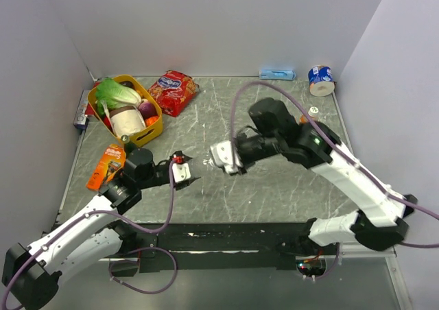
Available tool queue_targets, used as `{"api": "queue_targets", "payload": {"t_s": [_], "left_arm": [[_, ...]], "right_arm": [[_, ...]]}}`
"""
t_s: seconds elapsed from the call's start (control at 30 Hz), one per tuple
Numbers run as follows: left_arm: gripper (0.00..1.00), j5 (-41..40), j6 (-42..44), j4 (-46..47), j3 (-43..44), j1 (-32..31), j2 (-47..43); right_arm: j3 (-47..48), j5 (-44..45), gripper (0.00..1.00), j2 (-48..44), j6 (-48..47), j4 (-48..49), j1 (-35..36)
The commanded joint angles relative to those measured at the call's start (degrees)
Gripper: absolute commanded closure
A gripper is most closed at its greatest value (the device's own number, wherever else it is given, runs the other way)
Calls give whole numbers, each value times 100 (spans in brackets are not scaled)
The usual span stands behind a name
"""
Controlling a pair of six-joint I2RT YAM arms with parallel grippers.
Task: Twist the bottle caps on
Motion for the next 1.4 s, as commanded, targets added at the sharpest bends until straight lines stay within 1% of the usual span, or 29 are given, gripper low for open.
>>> {"api": "queue_targets", "payload": {"t_s": [0.0, 0.03, 0.1, 0.13, 0.17, 0.2, 0.23, 0.27, 0.3, 0.33, 0.4, 0.43, 0.47, 0.53, 0.6, 0.7, 0.8, 0.9, 0.97, 1.03, 1.17, 1.23, 1.27, 1.3, 1.37], "left_arm": [[99, -321, -540, 1741, -120, -86, -42], [99, -462, -741, 1925, -173, -87, -6], [99, -978, -971, 2556, -313, -121, 151], [99, -1199, -1163, 2742, -340, -148, 222], [99, -1367, -1261, 2927, -375, -174, 284], [99, -1603, -1366, 3312, -480, -183, 389], [99, -1710, -1550, 3489, -533, -183, 425], [99, -1824, -1708, 3657, -586, -183, 460], [99, -1991, -1919, 3824, -656, -183, 504], [99, -2166, -2365, 3956, -665, -174, 513], [99, -2090, -2798, 4088, -735, -183, 434], [99, -1898, -3174, 4289, -779, -174, 390], [99, -1809, -3334, 4378, -823, -174, 355], [99, -1764, -3755, 4423, -832, -174, 311], [99, -1860, -3915, 4432, -832, -183, 285], [99, -1931, -3969, 4379, -763, -166, 310], [99, -1834, -3855, 4326, -605, -166, 424], [99, -1598, -3478, 4222, -429, -183, 600], [99, -1588, -3065, 4151, -367, -192, 653], [99, -1632, -2391, 4080, -314, -201, 697], [99, -1939, -2211, 4115, -200, -210, 768], [99, -1949, -2377, 4019, -173, -201, 847], [99, -1931, -2430, 3966, -173, -209, 864], [99, -1914, -2474, 3914, -199, -210, 891], [99, -1878, -2527, 3852, -365, -209, 865]], "right_arm": [[1072, -19, 87, 1120, 1143, -1466, -194], [1303, -27, 87, 1558, 1484, -1662, -255], [1952, 25, 86, 1999, 1907, -1978, -396], [2147, 174, 86, 2393, 2466, -2180, -440], [2549, 218, 87, 2597, 2741, -2330, -475], [2753, 210, 87, 2799, 3014, -2479, -571], [2956, 245, 87, 3210, 3582, -2803, -607], [3132, 419, 88, 3362, 3892, -2867, -642], [3029, 525, 88, 3399, 4322, -2772, -651], [2845, 553, 88, 3216, 4335, -2606, -643], [2555, 500, 88, 3118, 4439, -2358, -643], [2579, 526, 88, 3161, 4492, -2358, -678], [2614, 570, 88, 3188, 4528, -2375, -687], [2737, 640, 89, 3232, 4607, -2332, -730], [2869, 650, 89, 3276, 4712, -2261, -757], [2940, 632, 89, 3364, 4809, -2235, -757], [2887, 571, 90, 3416, 4906, -2252, -740], [2878, 500, 89, 3495, 4941, -2322, -739], [2922, 491, 89, 3557, 4924, -2367, -748], [2940, 526, 89, 3566, 4871, -2410, -748], [2826, 746, 89, 3505, 4924, -2376, -748], [2852, 834, 75, 3461, 4950, -2358, -748], [3000, 869, 72, 3461, 4933, -2384, -748], [3106, 861, 63, 3452, 4880, -2393, -766], [3447, 738, 51, 3443, 4801, -2428, -845]]}}
